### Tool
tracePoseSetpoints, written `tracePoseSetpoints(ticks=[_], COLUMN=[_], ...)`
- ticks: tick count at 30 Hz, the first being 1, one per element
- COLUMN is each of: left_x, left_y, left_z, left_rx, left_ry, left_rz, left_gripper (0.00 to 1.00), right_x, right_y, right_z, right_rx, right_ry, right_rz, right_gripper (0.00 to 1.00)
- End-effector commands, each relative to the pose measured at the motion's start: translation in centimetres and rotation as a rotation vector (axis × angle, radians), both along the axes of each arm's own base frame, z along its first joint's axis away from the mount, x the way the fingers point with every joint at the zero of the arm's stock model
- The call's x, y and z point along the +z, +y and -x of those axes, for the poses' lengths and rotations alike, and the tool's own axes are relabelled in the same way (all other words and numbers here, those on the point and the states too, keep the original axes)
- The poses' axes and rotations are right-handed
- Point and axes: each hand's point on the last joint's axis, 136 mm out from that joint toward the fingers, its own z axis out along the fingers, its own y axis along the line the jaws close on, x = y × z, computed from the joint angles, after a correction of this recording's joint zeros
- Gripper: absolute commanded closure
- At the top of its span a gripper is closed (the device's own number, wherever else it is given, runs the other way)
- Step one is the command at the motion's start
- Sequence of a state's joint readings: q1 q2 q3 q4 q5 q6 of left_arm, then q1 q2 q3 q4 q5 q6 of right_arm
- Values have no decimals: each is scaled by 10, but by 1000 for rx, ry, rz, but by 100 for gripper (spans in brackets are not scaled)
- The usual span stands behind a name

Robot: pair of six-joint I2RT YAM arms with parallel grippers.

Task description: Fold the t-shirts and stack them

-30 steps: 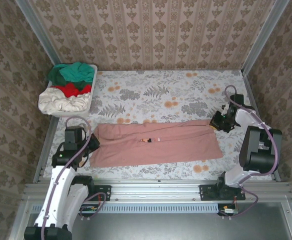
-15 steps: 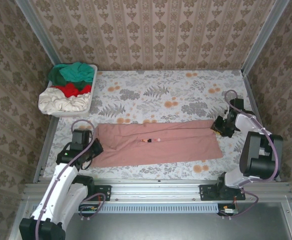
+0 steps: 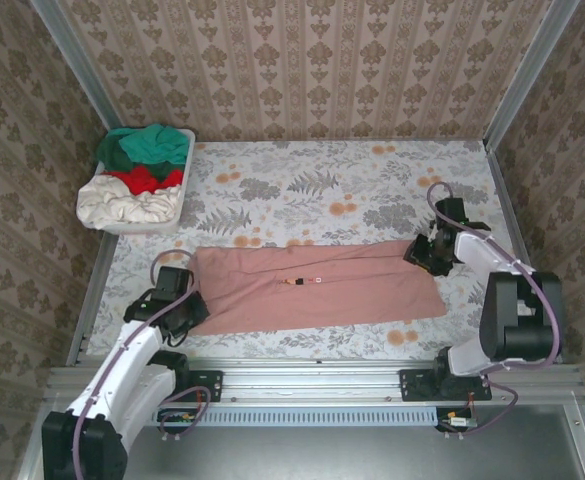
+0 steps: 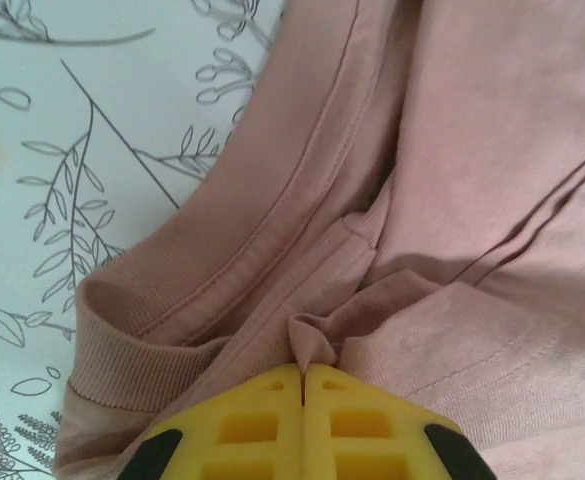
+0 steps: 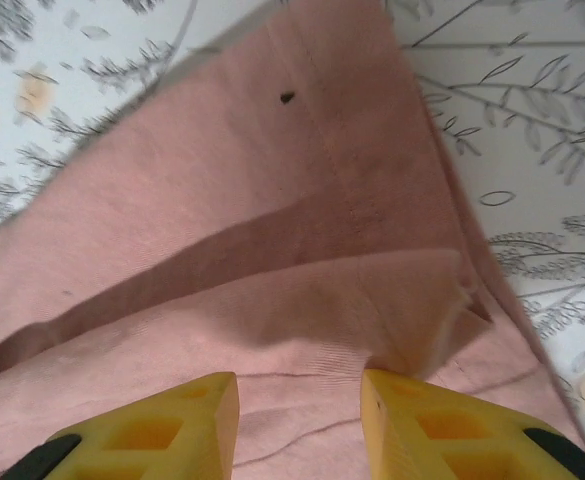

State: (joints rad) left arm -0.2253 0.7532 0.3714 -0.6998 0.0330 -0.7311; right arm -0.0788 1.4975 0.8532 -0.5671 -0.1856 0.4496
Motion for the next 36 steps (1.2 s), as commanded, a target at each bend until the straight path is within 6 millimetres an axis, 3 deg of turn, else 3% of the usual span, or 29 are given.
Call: tracePoseSetpoints(ticks=[1, 5, 7, 9, 12, 16, 19, 24, 27, 31, 36], left_x=[-4, -7, -6, 0, 22, 57, 67, 52, 40, 21, -2], left_y=[-3, -13, -19, -27, -31, -28, -38, -75, -99, -98, -95], left_z=[2, 3, 1, -4, -18, -38, -57, -92, -104, -111, -119], left_rx=[2, -55, -89, -116, -136, -162, -200, -351, -469, -496, -500], left_ry=[5, 21, 13, -14, -87, -158, -182, -131, -112, -52, 12], left_rz=[11, 19, 21, 34, 32, -31, -30, 4, 20, -44, -94], left_gripper=[100, 100, 87, 67, 47, 44, 43, 42, 47, 57, 60], right_x=[-11, -17, -12, -2, 19, 34, 19, -14, -27, -35, -37], right_y=[-23, -45, -43, -32, -19, 6, 33, 49, 45, 46, 43], right_z=[1, 2, -1, -5, -7, -16, -23, -28, -25, -23, -22], right_rx=[-47, -95, -88, -65, -14, 41, 103, 129, 128, 135, 136], right_ry=[63, 88, 75, 42, -5, -83, -77, -22, 10, 26, 33], right_rz=[99, 116, 110, 100, 175, 150, 80, 39, 61, 54, 72], right_gripper=[61, 61, 61, 60, 57, 52, 52, 53, 53, 53, 53])
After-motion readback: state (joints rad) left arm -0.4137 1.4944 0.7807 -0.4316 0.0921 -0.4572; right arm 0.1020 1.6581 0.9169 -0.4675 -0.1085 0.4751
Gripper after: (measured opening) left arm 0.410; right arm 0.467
